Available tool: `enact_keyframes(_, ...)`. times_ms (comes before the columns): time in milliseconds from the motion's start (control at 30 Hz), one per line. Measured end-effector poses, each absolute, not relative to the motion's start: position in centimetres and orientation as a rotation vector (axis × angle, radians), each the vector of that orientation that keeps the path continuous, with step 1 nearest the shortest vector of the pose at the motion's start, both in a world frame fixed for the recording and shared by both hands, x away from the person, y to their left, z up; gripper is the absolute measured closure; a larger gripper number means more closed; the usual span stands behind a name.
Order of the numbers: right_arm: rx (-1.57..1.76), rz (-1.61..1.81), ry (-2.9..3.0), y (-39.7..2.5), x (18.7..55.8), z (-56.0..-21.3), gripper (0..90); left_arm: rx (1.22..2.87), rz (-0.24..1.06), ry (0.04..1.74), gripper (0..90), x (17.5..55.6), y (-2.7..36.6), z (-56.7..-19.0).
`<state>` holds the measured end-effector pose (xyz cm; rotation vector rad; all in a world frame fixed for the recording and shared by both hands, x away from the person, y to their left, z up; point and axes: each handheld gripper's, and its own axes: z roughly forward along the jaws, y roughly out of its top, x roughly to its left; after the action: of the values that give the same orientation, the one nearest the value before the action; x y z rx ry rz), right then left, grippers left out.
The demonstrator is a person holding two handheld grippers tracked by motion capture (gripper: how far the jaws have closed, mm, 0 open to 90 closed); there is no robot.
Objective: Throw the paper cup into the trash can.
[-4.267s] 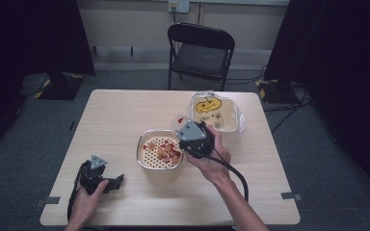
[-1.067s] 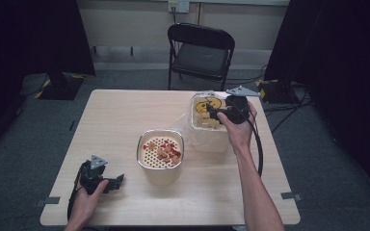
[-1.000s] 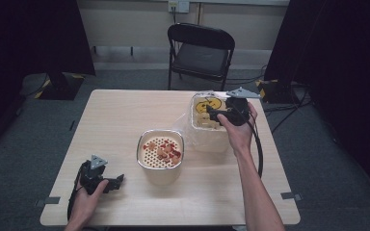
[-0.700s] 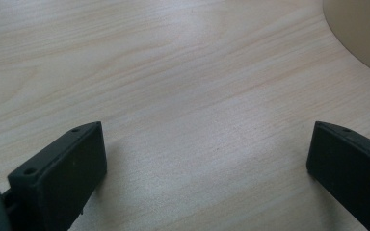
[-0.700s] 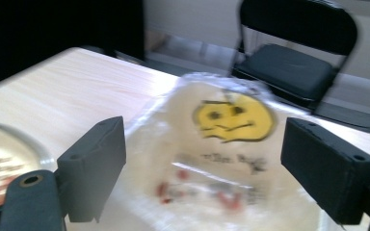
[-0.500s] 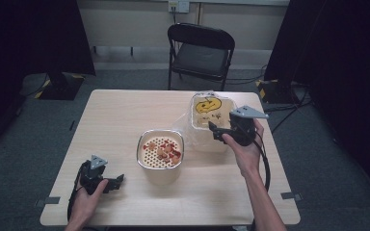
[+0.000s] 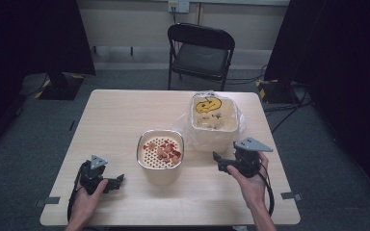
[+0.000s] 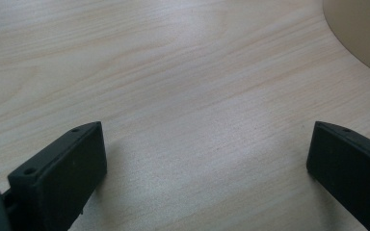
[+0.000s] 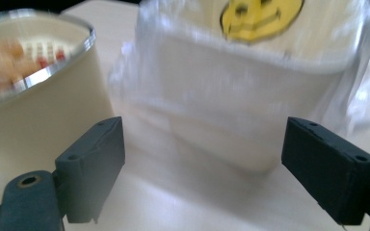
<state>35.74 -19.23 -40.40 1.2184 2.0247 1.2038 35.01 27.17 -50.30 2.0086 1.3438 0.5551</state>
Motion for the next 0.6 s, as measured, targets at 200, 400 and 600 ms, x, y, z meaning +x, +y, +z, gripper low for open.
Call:
enact_keyframes(200,1.286,1.132,2.069,-20.2,34.9,-44.9,14.8,2.009,0.556,1.344,0.0,35.0,27.2,-50.3)
enact_keyframes(400,1.336,1.019,2.115,-20.9,35.0,-48.4,14.7,2.009,0.555,1.344,0.0,35.0,27.2,-50.3)
enact_keyframes(600,1.319,0.921,2.149,-20.6,35.1,-49.6,14.6,2.009,0.558,1.345,0.0,35.0,27.2,-50.3)
